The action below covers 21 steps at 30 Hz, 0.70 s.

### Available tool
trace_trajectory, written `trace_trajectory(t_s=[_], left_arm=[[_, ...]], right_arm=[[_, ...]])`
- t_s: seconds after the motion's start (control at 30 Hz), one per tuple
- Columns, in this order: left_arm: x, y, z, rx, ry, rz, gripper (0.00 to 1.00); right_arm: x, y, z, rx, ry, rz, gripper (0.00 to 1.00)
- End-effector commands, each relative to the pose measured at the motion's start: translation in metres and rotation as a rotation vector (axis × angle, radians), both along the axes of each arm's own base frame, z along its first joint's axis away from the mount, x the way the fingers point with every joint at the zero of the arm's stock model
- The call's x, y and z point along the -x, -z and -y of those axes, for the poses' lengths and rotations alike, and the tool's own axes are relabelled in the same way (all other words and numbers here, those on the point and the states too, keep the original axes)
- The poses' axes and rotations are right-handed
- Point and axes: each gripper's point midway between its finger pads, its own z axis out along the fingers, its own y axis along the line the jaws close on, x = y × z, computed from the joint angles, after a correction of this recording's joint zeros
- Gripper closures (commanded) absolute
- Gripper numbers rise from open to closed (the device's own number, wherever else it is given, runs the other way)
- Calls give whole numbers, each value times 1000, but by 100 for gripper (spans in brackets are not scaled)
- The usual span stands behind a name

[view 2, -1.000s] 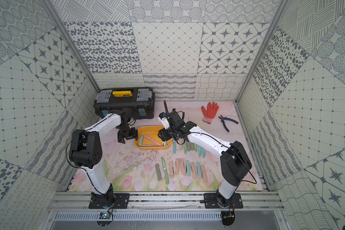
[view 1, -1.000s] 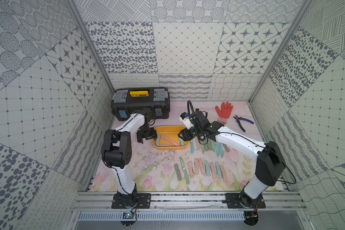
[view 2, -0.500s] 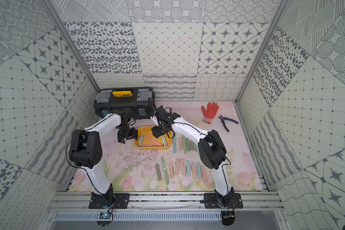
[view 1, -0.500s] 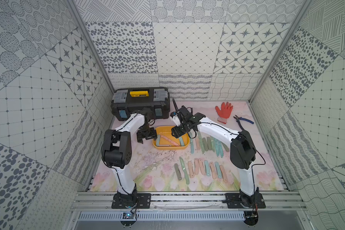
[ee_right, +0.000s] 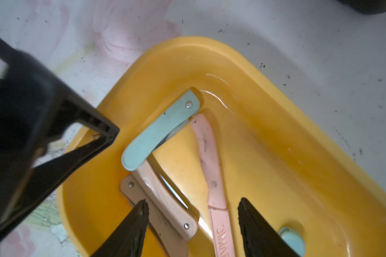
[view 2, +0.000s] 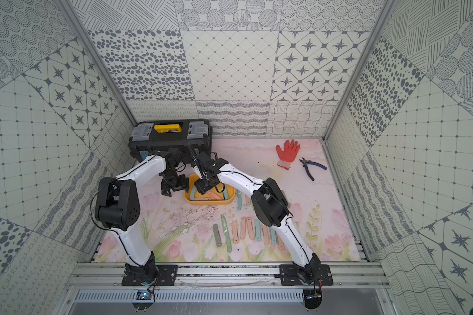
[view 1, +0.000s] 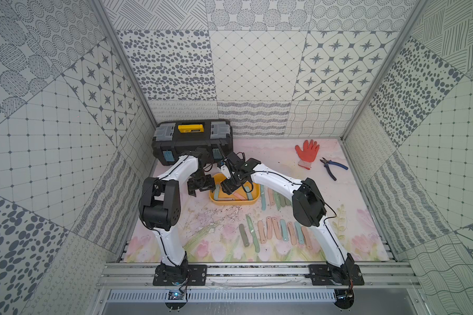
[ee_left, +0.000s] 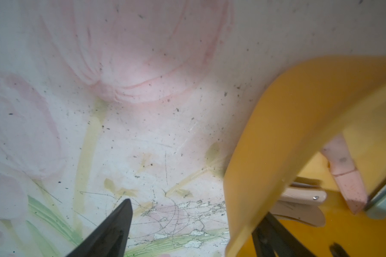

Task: Take the fruit knife out of the storage box
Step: Pick up the fruit knife from the storage box.

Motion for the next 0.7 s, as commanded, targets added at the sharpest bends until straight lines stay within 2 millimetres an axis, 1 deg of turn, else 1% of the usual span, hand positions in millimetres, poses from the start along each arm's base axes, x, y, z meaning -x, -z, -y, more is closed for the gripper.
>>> trace_trajectory(t_s=[0.0,0.2,0.4,0.67], left_arm=[[2,-5,1,3,7,-8,19],[2,-5,1,6,7,-6,19],[1,-6,0,3,6,-4,19],[2,-6,1,4,7,-5,19]], right_arm=[[-4,11,0,42,-16,25,33],[-9,21,-5,43,-36,48,33],[-11,35,-12,58,-71,36,33],[-13,50,-10,93,-77,29,35]])
